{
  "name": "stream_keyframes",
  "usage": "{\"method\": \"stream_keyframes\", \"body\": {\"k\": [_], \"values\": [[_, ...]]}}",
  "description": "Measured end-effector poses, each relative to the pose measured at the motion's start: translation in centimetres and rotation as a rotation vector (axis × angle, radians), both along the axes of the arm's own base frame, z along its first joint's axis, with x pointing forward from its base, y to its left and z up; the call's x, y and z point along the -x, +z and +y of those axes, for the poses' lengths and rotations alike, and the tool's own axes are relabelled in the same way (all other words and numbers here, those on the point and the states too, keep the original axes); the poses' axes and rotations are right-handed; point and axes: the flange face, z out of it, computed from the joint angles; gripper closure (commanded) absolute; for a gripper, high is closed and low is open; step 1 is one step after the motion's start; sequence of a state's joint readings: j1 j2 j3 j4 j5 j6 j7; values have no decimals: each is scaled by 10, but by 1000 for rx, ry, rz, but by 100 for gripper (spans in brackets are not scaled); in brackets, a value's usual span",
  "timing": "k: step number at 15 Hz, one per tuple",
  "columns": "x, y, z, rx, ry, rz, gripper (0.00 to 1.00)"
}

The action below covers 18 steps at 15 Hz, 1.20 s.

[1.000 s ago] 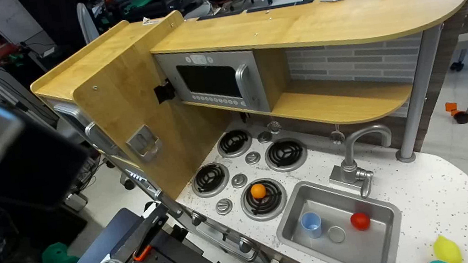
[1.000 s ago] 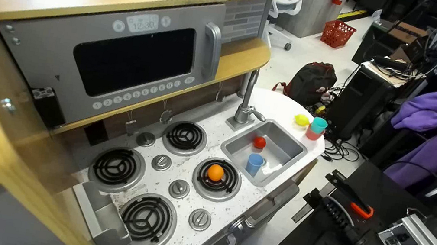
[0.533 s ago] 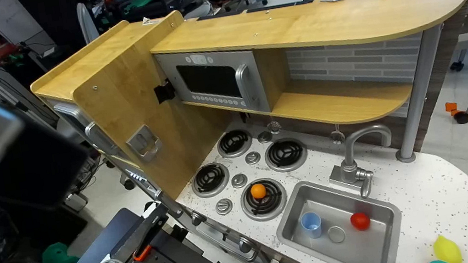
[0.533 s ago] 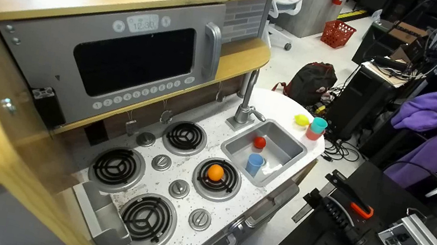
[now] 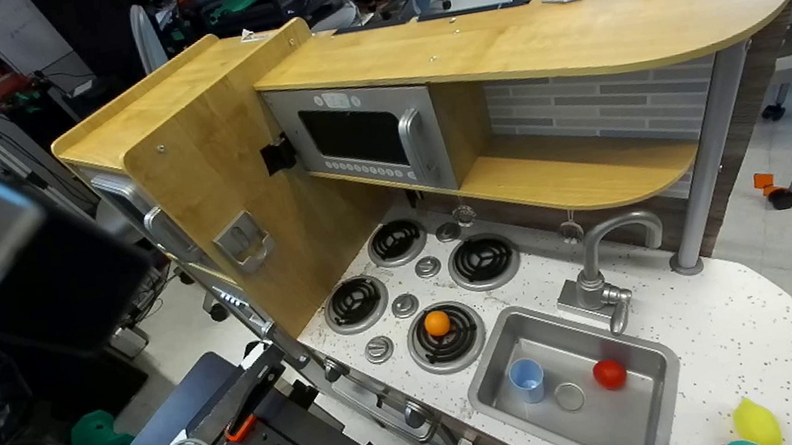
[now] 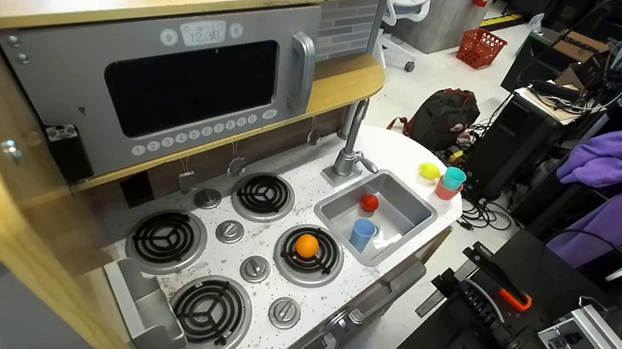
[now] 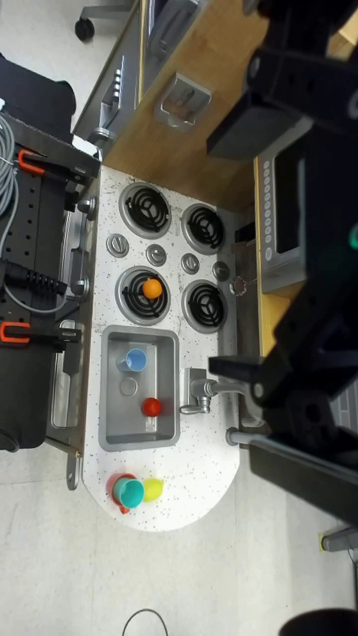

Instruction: Put the yellow object in the sink

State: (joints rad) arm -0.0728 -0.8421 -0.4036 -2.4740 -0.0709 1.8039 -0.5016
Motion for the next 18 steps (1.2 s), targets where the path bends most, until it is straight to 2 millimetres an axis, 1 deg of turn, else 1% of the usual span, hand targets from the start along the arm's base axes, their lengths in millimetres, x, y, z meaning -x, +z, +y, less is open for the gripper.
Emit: {"method": "stream_keyframes", "body": {"k": [2, 4, 9, 11, 14, 18], "values": [[-4, -6, 3, 2, -3, 12, 0], [-15, -18, 7, 16, -10, 17, 0], [-61, -63, 25, 84, -33, 34, 0], [-78, -83, 28, 113, -36, 65, 0], [-99, -112, 17, 165, -46, 84, 0], [-130, -150, -11, 232, -71, 103, 0]]}}
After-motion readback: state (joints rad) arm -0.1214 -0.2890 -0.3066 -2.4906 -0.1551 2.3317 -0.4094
